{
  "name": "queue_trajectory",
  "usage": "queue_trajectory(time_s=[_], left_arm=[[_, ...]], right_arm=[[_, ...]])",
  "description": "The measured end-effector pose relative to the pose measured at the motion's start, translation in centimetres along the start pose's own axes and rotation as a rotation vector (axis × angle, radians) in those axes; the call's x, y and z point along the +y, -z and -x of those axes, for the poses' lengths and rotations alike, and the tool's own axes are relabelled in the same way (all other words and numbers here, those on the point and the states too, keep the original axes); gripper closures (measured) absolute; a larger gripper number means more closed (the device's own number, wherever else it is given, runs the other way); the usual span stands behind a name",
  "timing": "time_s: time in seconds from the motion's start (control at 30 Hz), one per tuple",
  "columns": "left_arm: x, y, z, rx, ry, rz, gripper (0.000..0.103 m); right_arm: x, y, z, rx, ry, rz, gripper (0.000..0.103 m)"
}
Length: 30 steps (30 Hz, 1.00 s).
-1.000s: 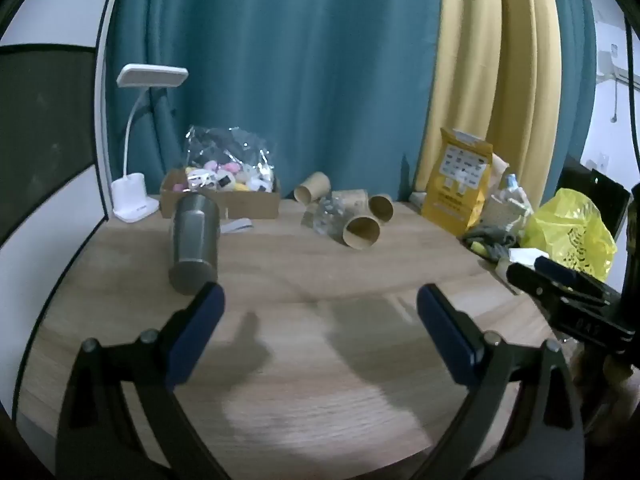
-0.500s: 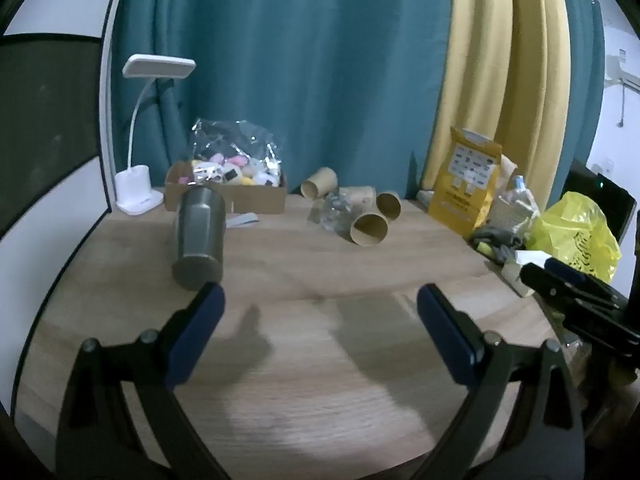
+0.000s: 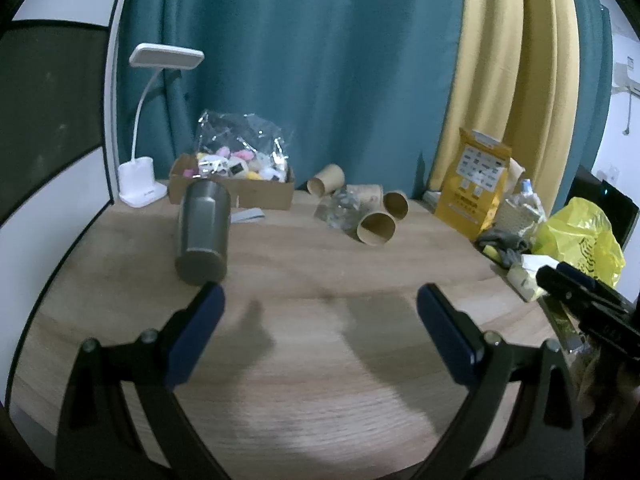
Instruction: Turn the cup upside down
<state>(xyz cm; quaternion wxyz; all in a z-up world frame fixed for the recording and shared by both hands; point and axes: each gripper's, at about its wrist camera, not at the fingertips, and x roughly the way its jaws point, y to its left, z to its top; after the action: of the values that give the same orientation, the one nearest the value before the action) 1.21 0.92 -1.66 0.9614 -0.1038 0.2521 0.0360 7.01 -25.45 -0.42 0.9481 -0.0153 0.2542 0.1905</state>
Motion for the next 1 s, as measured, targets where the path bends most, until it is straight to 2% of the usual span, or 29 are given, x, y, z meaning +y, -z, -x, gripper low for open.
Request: queue_trajectory(time_s=[0.47, 1.0], left_arm=[[-0.3, 0.1, 0.8, -0.014, 0.030, -0.008, 0.005], [-0.8, 0.0, 1.3, -0.019, 0.023, -0.013, 0.005]], right_arm=[[-0.4, -0.2, 0.7, -0.012, 0.000, -0.007, 0.021], [-0.3, -0.2, 0.9, -0.013, 0.002, -0.004, 0.021]])
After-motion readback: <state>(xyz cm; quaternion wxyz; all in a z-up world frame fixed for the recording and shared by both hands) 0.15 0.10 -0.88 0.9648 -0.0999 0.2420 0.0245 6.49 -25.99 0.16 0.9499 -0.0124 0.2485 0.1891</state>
